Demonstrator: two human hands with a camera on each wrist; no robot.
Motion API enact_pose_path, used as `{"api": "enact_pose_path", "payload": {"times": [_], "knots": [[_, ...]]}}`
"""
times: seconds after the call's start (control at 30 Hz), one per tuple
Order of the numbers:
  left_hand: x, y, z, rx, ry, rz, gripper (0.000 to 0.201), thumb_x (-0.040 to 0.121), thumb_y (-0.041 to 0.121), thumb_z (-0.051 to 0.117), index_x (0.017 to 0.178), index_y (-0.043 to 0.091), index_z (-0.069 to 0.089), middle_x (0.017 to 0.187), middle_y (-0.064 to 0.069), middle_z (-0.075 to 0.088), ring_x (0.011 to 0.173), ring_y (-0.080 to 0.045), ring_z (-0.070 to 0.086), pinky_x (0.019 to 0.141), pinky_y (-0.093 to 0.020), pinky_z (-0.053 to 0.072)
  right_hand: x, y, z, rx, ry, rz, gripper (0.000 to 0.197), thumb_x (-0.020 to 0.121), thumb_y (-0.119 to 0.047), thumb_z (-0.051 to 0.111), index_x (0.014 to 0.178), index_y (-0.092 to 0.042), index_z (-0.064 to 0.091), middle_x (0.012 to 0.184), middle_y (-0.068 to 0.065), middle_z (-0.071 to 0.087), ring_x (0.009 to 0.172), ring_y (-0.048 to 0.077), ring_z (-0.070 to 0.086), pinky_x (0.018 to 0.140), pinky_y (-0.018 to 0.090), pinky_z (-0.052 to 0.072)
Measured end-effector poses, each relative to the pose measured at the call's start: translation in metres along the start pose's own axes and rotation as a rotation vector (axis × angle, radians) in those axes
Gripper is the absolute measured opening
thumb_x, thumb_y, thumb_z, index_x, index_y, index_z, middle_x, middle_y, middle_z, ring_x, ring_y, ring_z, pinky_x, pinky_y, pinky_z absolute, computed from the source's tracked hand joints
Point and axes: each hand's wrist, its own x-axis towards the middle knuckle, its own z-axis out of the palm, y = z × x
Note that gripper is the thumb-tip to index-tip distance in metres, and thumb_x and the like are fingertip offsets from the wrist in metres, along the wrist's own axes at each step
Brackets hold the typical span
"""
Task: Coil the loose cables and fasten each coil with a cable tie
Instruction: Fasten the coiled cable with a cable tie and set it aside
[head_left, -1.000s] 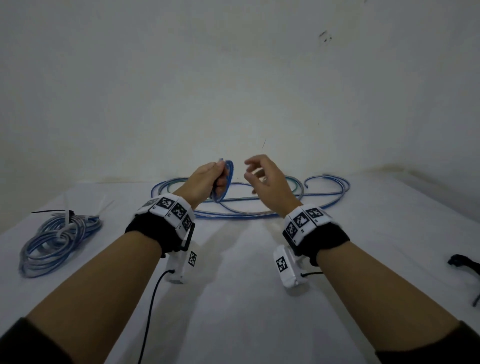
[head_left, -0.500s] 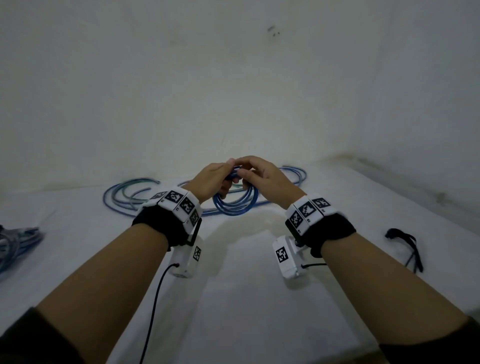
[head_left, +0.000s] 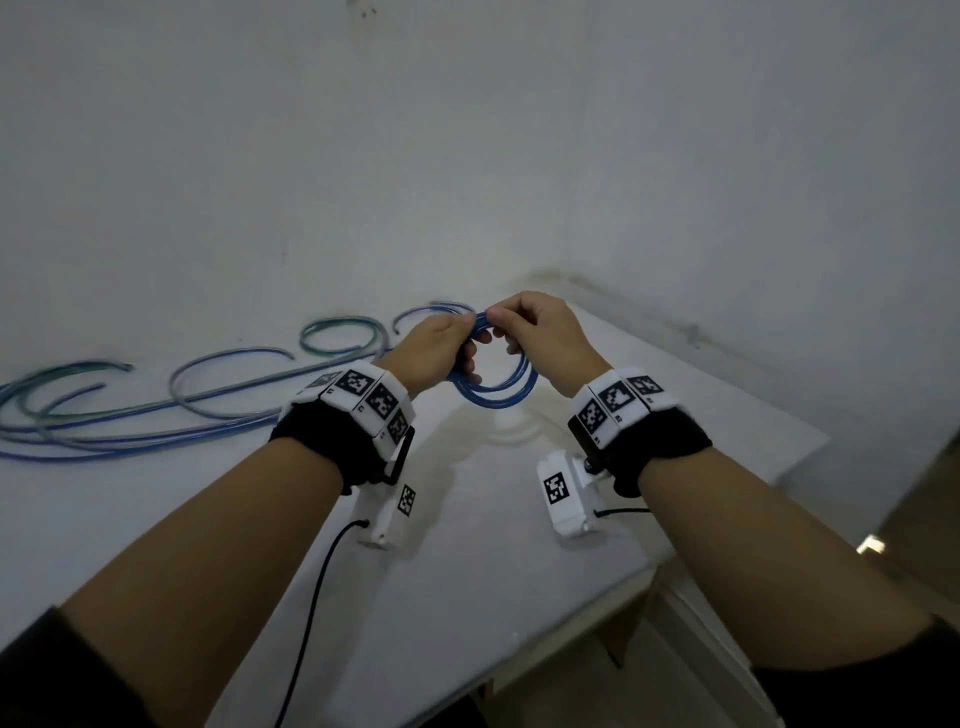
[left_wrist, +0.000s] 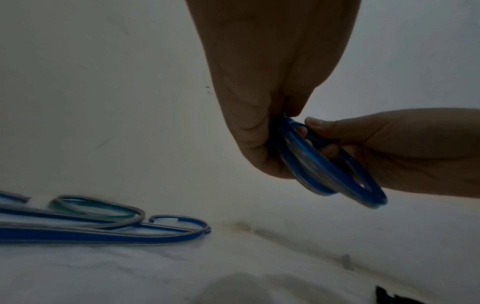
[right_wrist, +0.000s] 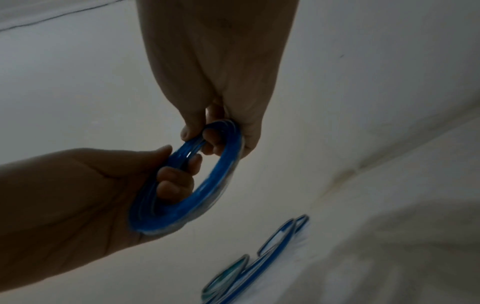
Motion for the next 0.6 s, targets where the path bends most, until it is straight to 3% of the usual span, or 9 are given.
{"api": "enact_pose_path", "payload": {"times": [0.13, 0.27, 0.37, 0.43, 0.6], "knots": [[0.008, 0.002, 0.034, 0.057, -0.060, -0.055, 0.034, 0.102, 0.020, 0.027, 0.074, 0.012, 0.046, 0.063, -0.001, 0.033, 0.053, -0.012, 0.034, 0.047, -0.022, 0.043, -0.011, 0.007, -0.041, 0.002, -0.152, 0.121, 0.024, 0.095, -0.019, 0.051, 0.101, 0.003, 0.062, 0.073, 0.006, 0.062, 0.059, 0.016, 0.058, 0.060, 0.025, 0.052], [0.014, -0.002, 0.057, 0.079, -0.111, -0.082, 0.034, 0.101, 0.019, 0.028, 0.073, 0.011, 0.046, 0.061, 0.000, 0.033, 0.051, -0.012, 0.031, 0.051, -0.025, 0.036, -0.017, 0.020, -0.087, -0.147, -0.257, 0.309, 0.032, 0.099, -0.031, 0.042, 0.103, -0.007, 0.063, 0.087, 0.011, 0.066, 0.071, 0.022, 0.064, 0.074, 0.033, 0.055], [0.016, -0.004, 0.067, 0.090, -0.113, -0.099, 0.033, 0.100, 0.020, 0.029, 0.072, 0.011, 0.046, 0.061, 0.000, 0.033, 0.051, -0.013, 0.031, 0.051, -0.026, 0.035, -0.022, 0.039, -0.120, -0.528, -0.354, 0.359, 0.014, 0.093, -0.015, 0.052, 0.097, -0.010, 0.065, 0.089, 0.007, 0.065, 0.070, 0.016, 0.062, 0.071, 0.029, 0.054], [0.018, -0.006, 0.072, 0.093, -0.102, -0.106, 0.034, 0.100, 0.021, 0.029, 0.072, 0.012, 0.046, 0.061, 0.000, 0.033, 0.050, -0.013, 0.031, 0.051, -0.025, 0.034, -0.027, 0.051, -0.136, -0.724, -0.437, 0.388, 0.017, 0.088, -0.006, 0.056, 0.100, -0.012, 0.067, 0.089, 0.007, 0.066, 0.071, 0.016, 0.061, 0.072, 0.029, 0.054], [0.022, -0.012, 0.082, 0.111, -0.099, -0.122, 0.035, 0.100, 0.023, 0.030, 0.072, 0.012, 0.048, 0.061, 0.001, 0.034, 0.050, -0.013, 0.031, 0.052, -0.026, 0.035, -0.038, 0.069, -0.142, -0.886, -0.558, 0.396, 0.027, 0.082, 0.000, 0.061, 0.102, -0.016, 0.070, 0.093, 0.004, 0.062, 0.076, 0.018, 0.056, 0.070, 0.028, 0.051]]}}
